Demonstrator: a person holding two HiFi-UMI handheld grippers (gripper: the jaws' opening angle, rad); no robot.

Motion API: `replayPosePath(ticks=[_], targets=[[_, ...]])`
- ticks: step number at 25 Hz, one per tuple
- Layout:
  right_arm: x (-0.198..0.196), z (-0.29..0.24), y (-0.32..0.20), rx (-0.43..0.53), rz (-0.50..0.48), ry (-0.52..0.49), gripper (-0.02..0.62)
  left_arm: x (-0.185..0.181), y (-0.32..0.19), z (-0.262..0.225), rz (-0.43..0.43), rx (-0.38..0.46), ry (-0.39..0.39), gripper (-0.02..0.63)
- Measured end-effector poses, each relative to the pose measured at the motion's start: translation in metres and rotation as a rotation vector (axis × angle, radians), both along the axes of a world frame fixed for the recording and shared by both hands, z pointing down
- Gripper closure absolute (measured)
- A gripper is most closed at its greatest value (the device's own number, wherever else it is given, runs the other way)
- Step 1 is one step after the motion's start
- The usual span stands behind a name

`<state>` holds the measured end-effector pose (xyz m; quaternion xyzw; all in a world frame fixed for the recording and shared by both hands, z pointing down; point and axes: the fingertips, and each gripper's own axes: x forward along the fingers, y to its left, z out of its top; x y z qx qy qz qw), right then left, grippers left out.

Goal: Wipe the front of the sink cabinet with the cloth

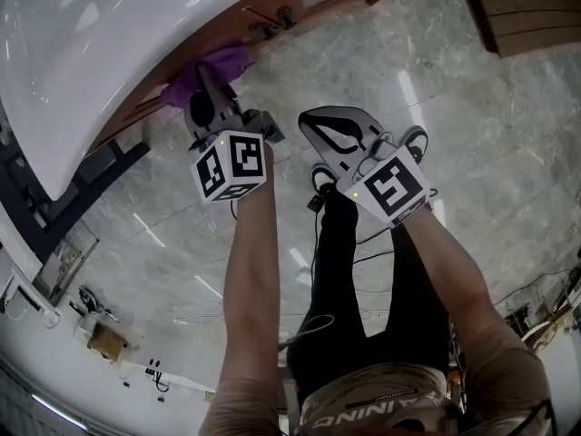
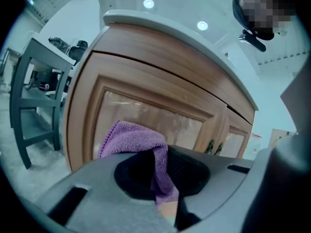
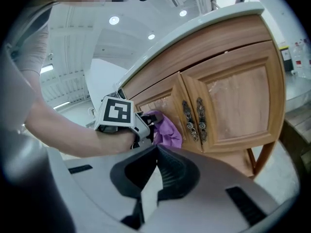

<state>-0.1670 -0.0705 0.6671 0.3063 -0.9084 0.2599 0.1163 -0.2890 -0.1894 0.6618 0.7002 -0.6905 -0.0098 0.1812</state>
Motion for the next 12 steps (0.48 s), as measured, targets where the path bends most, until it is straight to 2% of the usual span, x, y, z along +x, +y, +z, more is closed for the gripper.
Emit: replayPosePath(ticks=[2,4,9,12], targets=[[0.016,0.001,0.0,0.004,0.003,-0.002,0.584,0.026,-0.005,-0.001,0.049,0.004,-0.012,0.568],[0.031,0.001,-0.001,0.022,0.0,0.001,0.584,0.047,-0.011,-0.002,0.061,0.011,0.004,0.568],[0.071,0.005,-0.001,0.0,0.024,-0.01,0.584,0.078,-0.011,-0.002,0.01,0.01,0.052,0.568],[0.092,0.009,-0.002,-0.037,0.048,-0.017,0.584,0.093,-0.008,-0.001,-0.001,0.011,0.051,0.568]])
